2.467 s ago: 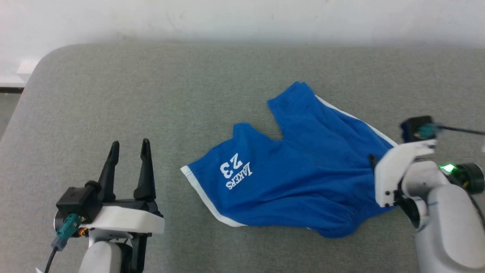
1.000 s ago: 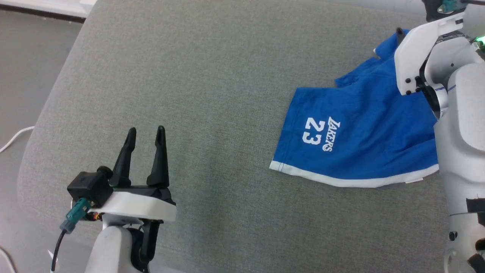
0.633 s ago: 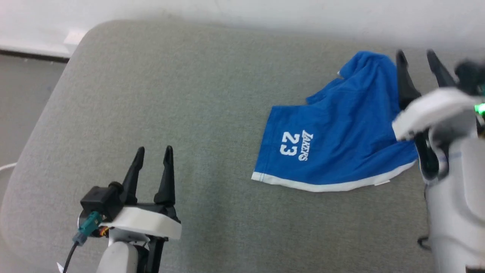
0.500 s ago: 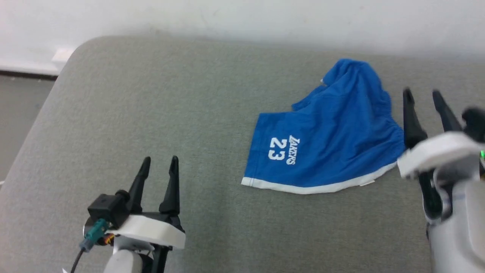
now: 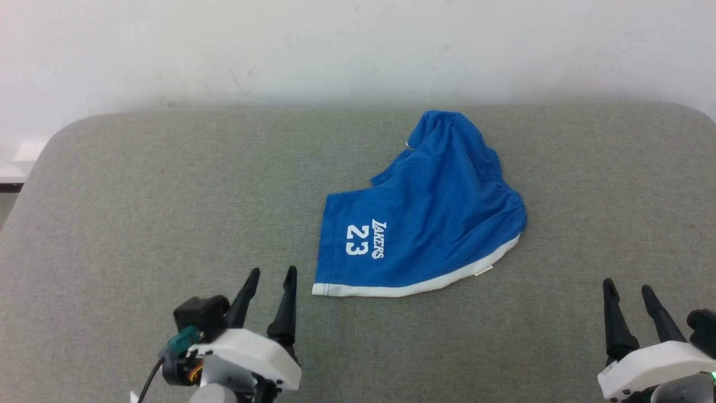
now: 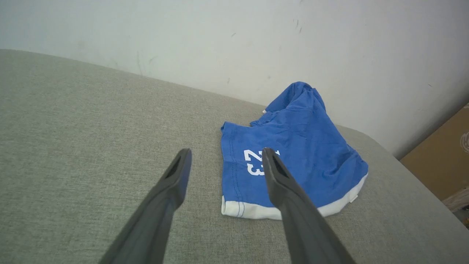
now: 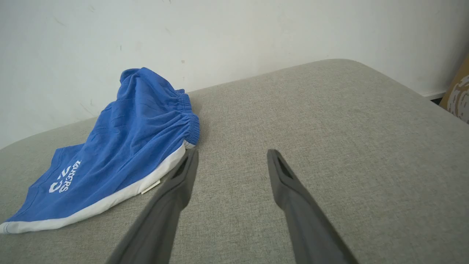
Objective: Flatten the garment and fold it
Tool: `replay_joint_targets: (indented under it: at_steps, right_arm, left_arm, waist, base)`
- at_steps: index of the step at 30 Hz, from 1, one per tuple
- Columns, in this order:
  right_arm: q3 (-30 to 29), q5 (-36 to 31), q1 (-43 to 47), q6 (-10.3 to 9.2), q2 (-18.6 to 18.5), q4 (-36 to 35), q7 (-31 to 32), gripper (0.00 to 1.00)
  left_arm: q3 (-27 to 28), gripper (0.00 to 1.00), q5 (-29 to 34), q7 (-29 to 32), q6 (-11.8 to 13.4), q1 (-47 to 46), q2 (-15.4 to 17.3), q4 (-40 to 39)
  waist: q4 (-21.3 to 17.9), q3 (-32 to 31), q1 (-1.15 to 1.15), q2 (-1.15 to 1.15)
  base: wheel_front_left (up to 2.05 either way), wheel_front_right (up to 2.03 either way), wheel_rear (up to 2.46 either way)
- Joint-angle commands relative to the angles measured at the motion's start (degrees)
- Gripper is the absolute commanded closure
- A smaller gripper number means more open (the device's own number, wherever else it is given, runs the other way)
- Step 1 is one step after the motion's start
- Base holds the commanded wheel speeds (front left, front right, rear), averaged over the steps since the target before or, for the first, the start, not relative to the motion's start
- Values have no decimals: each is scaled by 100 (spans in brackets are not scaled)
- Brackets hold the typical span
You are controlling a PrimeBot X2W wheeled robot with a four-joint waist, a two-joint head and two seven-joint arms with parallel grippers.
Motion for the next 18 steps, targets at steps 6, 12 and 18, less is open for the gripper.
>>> replay_joint_targets:
  at_steps: [6, 12, 18]
  right_arm:
    - [122, 74, 16, -5, 16, -7, -72, 0]
    - [216, 115, -178, -5, 17, 29, -159, 0]
    - [158, 172, -255, -5, 17, 159, -343, 0]
  left_arm:
    - [-379, 0, -343, 1611, 515, -829, -2, 575]
    - [-720, 0, -80, 3511, 955, -1574, 225, 1352]
    - [-795, 0, -81, 3900, 963, -1837, 284, 1567]
  waist:
    - [-235, 122, 1, 0]
    - [-434, 378, 1, 0]
    - [-571, 622, 1, 0]
  base:
    - [0, 0, 0]
    - [0, 0, 0]
    - [0, 0, 0]
